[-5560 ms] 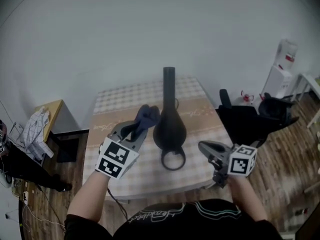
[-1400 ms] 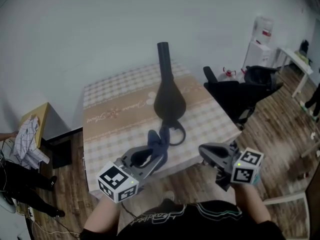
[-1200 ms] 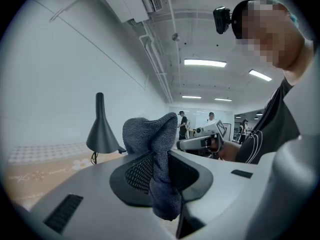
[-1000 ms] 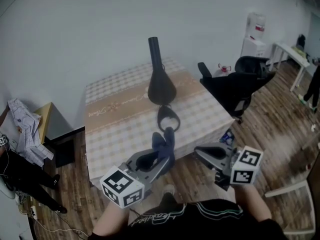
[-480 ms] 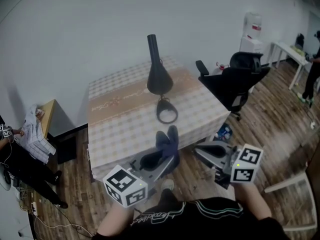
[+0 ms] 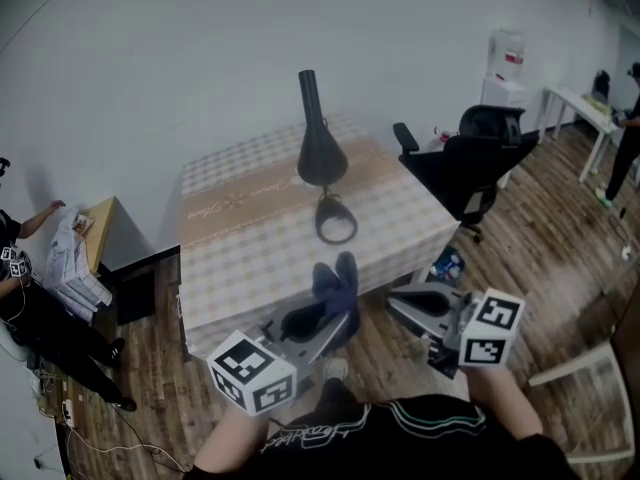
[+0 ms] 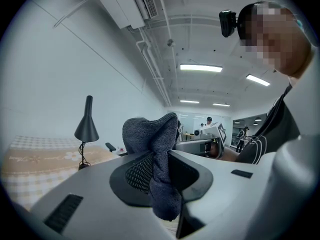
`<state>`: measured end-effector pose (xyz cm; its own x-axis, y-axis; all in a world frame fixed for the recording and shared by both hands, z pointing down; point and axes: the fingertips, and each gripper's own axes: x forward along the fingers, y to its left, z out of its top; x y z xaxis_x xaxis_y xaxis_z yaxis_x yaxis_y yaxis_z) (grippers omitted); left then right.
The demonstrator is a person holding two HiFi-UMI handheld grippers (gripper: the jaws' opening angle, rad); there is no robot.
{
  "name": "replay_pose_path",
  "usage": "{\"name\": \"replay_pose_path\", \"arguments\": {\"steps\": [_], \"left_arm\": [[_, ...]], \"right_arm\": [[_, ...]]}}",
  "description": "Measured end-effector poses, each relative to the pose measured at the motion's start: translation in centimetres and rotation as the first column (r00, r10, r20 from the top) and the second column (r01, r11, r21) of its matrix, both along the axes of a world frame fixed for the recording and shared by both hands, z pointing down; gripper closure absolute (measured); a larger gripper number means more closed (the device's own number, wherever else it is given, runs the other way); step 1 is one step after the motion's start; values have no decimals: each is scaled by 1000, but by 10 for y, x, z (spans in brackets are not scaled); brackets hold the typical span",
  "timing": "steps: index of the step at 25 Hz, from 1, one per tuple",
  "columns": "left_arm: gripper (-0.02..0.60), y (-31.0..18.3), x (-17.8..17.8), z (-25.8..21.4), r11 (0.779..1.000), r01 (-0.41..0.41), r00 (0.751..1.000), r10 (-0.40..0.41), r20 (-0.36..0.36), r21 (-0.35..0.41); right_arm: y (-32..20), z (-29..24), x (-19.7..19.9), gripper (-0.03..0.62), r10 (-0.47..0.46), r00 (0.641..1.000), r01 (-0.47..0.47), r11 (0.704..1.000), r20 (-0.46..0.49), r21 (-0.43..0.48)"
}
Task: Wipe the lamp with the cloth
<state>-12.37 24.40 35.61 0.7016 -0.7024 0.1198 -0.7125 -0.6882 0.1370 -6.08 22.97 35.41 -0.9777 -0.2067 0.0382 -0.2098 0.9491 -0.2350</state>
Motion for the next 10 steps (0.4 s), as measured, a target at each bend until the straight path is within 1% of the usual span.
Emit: {"name": "replay_pose_path", "arguments": {"steps": [10], "left_arm": [[509,18,7,-4,1000,-7,1000,6,7,16]], "right_arm": [[18,-2,4,583,3,1000,-3,1000,-2,14]]}}
